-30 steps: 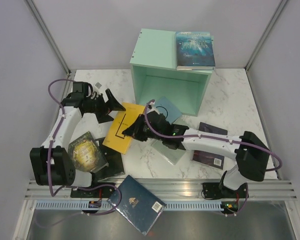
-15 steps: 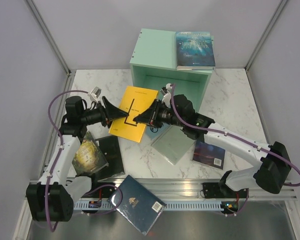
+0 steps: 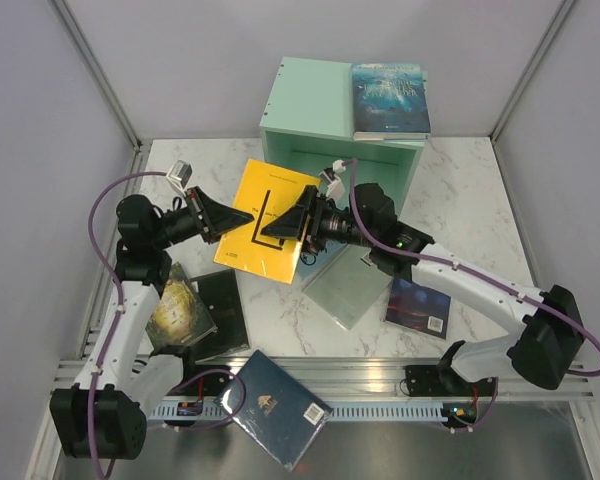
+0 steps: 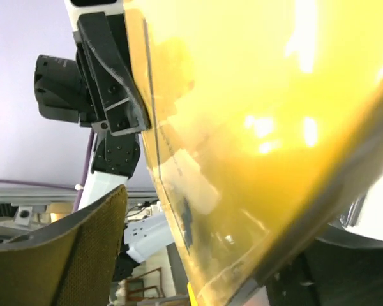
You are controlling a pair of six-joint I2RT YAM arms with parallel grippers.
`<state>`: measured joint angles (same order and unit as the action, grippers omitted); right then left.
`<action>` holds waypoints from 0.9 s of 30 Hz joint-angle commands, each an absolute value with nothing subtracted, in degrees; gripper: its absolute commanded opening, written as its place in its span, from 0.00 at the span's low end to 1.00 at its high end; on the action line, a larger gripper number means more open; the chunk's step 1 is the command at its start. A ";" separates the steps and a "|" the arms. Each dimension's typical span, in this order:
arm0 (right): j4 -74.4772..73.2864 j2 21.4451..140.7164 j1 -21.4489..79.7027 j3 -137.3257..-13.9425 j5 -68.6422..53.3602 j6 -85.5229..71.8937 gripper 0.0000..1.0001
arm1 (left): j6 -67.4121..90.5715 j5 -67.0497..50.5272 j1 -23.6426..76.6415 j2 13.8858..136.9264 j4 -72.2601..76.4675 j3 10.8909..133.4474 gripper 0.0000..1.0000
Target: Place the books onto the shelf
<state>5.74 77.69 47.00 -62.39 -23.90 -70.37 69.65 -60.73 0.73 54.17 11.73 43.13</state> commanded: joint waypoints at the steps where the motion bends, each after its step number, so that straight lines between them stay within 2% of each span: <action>1: 10.02 75.77 47.55 -64.69 -24.70 -69.61 0.86 | 67.50 -52.51 1.14 52.13 8.81 47.80 0.02; 3: 10.19 74.98 47.64 -63.73 -24.70 -70.05 0.90 | 67.41 -48.80 1.14 51.68 6.34 49.82 0.02; 7: 12.83 71.03 47.64 -58.90 -24.00 -73.21 0.89 | 69.52 -39.40 1.14 50.45 5.54 50.97 0.02; 11: 13.62 68.12 47.64 -57.66 -21.19 -74.62 0.86 | 69.87 -38.84 1.14 51.50 5.27 51.42 0.02; 16: 13.71 70.39 47.64 -62.73 -19.25 -74.18 0.57 | 69.87 -39.46 1.23 50.45 5.27 49.75 0.02; 17: 13.71 70.92 47.64 -63.71 -19.25 -74.18 0.47 | 70.13 -39.81 1.23 50.36 5.19 49.40 0.02; 19: 14.50 72.33 47.64 -65.73 -19.60 -74.62 0.39 | 70.49 -40.34 1.23 50.36 5.19 49.31 0.02; 24: 14.52 72.42 47.72 -68.64 -18.81 -74.62 0.00 | 70.23 -43.06 1.14 51.59 3.88 51.67 0.04; 25: 13.72 71.73 47.64 -70.30 -18.37 -73.05 0.00 | 69.88 -43.94 1.14 51.85 3.43 52.20 0.08; 27: 9.77 71.02 47.64 -72.58 -16.97 -70.94 0.00 | 67.95 -44.38 1.14 51.77 0.72 54.31 0.38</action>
